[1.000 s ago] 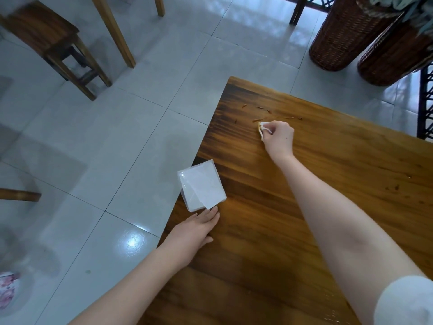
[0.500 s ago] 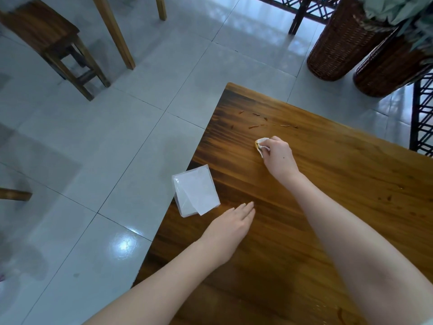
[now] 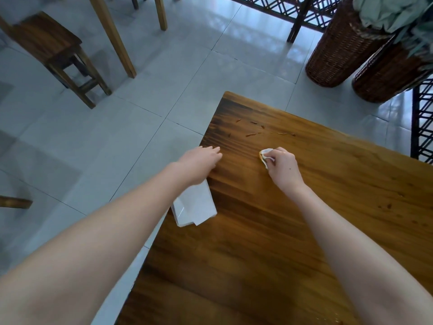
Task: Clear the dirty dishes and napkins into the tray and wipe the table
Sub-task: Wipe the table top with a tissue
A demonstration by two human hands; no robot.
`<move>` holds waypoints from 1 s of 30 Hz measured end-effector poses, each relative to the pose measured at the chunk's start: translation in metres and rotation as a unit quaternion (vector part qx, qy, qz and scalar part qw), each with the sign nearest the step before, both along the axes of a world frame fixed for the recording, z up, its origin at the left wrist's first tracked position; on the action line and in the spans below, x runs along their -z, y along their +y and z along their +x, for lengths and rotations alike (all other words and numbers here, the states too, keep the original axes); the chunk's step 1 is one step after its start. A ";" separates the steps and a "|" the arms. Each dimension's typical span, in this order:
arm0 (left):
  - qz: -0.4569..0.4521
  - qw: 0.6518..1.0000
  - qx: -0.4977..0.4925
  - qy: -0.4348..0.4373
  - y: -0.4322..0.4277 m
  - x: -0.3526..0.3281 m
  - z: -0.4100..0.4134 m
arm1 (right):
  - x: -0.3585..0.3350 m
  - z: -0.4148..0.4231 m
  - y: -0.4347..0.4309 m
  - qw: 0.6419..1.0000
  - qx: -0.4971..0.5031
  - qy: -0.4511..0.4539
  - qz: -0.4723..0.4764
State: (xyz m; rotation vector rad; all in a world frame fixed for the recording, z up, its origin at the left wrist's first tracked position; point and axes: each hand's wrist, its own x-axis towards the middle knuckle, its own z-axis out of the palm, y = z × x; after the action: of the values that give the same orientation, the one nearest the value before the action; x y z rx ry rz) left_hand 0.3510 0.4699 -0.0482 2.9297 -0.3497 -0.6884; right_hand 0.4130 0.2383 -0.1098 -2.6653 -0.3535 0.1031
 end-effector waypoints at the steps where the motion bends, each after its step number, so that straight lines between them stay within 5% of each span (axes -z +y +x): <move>1: 0.001 1.000 0.007 0.011 0.008 0.001 0.001 | 0.000 0.000 0.000 1.000 0.002 0.002 0.002; 15: 0.002 0.995 0.047 0.091 0.037 0.026 0.008 | 0.001 0.037 0.025 0.990 0.131 -0.012 0.057; 25: 0.021 0.993 0.043 0.106 0.039 0.029 0.016 | 0.002 0.028 0.100 0.995 -0.071 -0.043 0.056; 30: 0.023 0.993 0.046 0.104 0.040 0.032 0.016 | 0.000 0.072 0.053 0.989 0.116 -0.044 0.078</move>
State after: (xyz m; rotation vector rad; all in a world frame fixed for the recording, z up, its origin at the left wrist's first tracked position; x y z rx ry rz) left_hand 0.3675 0.5102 -0.0804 2.8632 -0.4543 -1.0166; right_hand 0.4846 0.2915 -0.1100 -2.5381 -0.0732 -0.1095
